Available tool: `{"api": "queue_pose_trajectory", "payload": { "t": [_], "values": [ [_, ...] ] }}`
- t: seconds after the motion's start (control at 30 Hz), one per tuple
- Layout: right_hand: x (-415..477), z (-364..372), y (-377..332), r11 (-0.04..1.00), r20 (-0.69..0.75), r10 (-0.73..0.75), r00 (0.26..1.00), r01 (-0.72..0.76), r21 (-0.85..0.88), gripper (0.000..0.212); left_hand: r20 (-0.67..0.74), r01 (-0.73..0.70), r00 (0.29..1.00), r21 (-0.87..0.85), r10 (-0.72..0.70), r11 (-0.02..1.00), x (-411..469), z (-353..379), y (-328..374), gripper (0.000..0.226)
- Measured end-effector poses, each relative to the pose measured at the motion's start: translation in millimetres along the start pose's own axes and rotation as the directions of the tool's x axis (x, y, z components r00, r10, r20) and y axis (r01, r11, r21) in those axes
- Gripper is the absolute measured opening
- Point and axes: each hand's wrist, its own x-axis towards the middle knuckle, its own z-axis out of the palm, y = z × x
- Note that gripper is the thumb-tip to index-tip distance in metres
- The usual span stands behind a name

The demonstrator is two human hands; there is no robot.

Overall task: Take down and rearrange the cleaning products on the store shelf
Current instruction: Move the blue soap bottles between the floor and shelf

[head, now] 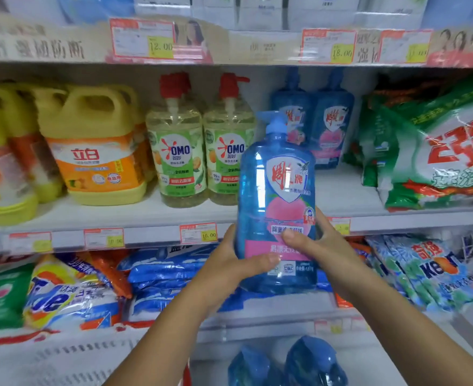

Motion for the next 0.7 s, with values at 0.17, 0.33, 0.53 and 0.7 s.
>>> {"api": "queue_pose_trajectory", "payload": {
  "t": [0.17,0.33,0.53,0.7],
  "values": [
    [3.5,11.7,-42.3,0.979,0.09,0.064,0.994,-0.045,-0.201,0.101,-0.226,-0.123,0.96,0.192,0.166,0.974,-28.4,-7.9,2.4,0.081],
    [12.7,50.8,-57.6,0.987,-0.213,-0.158,0.964,0.158,-0.017,0.13,-0.21,-0.229,0.897,0.531,0.388,0.816,-49.8,2.6,20.7,0.095],
    [5.0,46.0,-66.4,0.951,-0.247,-0.261,0.933,0.292,0.098,0.1,-0.102,-0.146,0.968,0.512,0.228,0.847,-55.0,-22.1,36.5,0.099],
    [-1.1,44.8,-52.5,0.954,0.047,-0.187,0.981,0.17,0.247,0.107,0.139,-0.04,0.99,0.262,0.004,0.964,-56.6,-32.3,32.7,0.099]
  ]
}}
